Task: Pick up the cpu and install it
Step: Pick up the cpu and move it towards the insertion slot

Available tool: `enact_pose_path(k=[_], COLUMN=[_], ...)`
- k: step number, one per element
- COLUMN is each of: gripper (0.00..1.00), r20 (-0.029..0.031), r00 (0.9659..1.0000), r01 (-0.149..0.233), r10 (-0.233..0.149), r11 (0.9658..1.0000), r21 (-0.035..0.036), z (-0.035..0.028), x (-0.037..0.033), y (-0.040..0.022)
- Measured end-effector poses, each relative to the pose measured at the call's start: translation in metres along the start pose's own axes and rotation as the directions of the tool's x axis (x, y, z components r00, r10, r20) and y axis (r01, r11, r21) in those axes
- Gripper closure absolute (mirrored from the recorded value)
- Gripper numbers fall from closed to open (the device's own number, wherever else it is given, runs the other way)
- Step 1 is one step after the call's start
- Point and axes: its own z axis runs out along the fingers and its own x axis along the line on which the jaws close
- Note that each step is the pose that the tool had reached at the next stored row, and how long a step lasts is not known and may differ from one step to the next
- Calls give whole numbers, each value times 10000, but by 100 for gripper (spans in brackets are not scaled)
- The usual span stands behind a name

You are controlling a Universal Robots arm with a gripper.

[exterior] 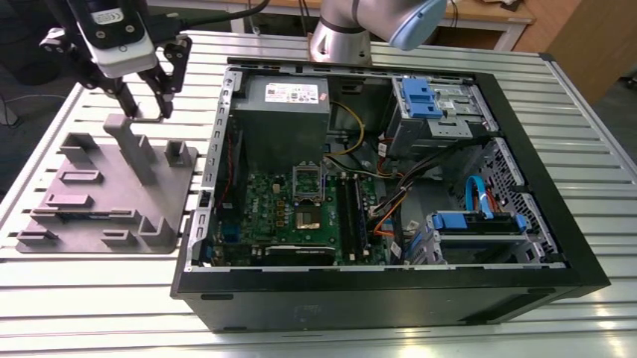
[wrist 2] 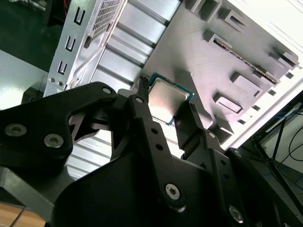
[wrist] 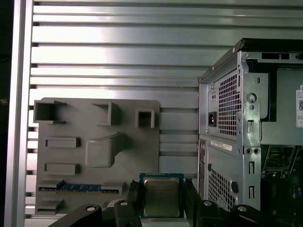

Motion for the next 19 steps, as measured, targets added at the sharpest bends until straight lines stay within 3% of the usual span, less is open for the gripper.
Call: enact_pose_path(k=[6,19], gripper=[53,53], r20=[-1,2], r00=[10000,10000], r01=[-1,0], r10=[1,0], r11=[10000,10000], r21=[1,-2], z=[-2,-69], x=[-17,-17], y=[0,3])
